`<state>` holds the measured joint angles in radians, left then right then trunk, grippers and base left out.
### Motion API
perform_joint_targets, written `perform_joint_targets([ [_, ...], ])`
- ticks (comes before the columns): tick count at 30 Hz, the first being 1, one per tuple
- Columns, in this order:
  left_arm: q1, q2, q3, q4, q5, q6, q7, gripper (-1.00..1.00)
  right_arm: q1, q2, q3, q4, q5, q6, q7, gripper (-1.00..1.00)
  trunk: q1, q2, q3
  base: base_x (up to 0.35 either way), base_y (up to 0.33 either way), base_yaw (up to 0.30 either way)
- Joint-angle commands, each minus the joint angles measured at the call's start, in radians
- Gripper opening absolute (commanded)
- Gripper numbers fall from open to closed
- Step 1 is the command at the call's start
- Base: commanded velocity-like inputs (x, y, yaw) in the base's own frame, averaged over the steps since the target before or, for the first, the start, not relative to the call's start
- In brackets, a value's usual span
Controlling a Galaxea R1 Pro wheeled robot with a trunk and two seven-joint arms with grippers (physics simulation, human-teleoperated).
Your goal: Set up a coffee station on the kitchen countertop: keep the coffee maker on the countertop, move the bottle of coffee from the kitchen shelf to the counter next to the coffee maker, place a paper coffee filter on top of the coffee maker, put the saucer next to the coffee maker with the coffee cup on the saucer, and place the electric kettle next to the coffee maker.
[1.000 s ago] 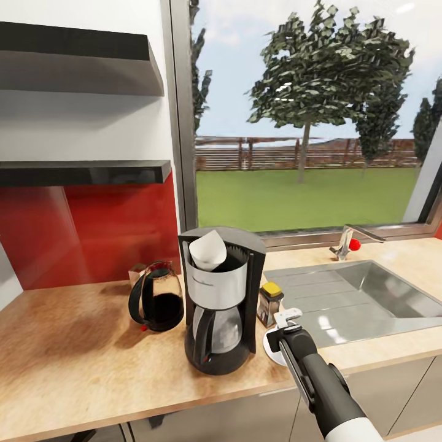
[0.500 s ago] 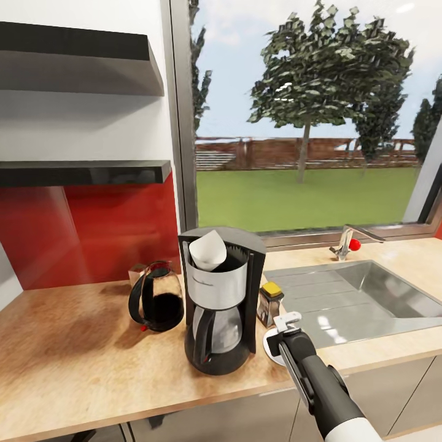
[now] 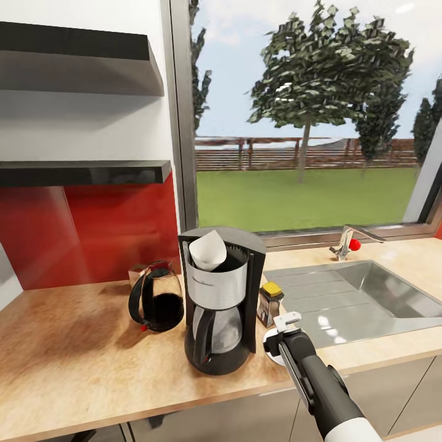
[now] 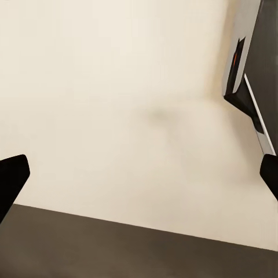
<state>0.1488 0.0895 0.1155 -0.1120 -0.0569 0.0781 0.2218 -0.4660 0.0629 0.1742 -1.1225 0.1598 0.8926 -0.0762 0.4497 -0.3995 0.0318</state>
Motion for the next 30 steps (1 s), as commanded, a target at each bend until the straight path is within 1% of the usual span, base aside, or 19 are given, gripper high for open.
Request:
perform_joint_targets([
  [1, 0.002, 0.0, 0.007, -0.005, -0.006, 0.007, 0.001, 1.0, 0.0, 0.0, 0.001, 0.0, 0.003, 0.005, -0.002, 1.0, 0.0, -0.001, 0.0, 0.0, 0.0, 0.0],
  [23, 0.002, 0.0, 0.008, -0.005, -0.006, 0.004, -0.001, 1.0, 0.0, 0.002, -0.001, -0.012, 0.003, 0.005, -0.002, 1.0, 0.0, -0.001, 0.0, 0.0, 0.0, 0.0],
  [24, 0.002, 0.0, 0.009, -0.005, -0.006, 0.003, -0.001, 1.0, 0.0, 0.003, -0.001, -0.035, 0.002, 0.005, -0.002, 1.0, 0.0, -0.001, 0.0, 0.0, 0.0, 0.0],
  [27, 0.002, 0.0, 0.009, -0.005, -0.006, 0.003, -0.001, 1.0, 0.0, 0.004, 0.001, -0.15, 0.001, 0.006, -0.002, 1.0, 0.0, -0.001, 0.0, 0.0, 0.0, 0.0],
  [29, 0.002, 0.0, 0.008, -0.005, -0.006, 0.003, -0.001, 1.0, 0.0, 0.004, 0.002, -0.208, 0.002, 0.007, -0.002, 1.0, 0.0, -0.001, 0.0, 0.0, 0.0, 0.0],
  [30, 0.002, 0.0, 0.008, -0.005, -0.006, 0.003, -0.001, 1.0, 0.0, 0.004, 0.002, -0.215, 0.002, 0.007, -0.002, 1.0, 0.0, -0.001, 0.0, 0.0, 0.0, 0.0],
])
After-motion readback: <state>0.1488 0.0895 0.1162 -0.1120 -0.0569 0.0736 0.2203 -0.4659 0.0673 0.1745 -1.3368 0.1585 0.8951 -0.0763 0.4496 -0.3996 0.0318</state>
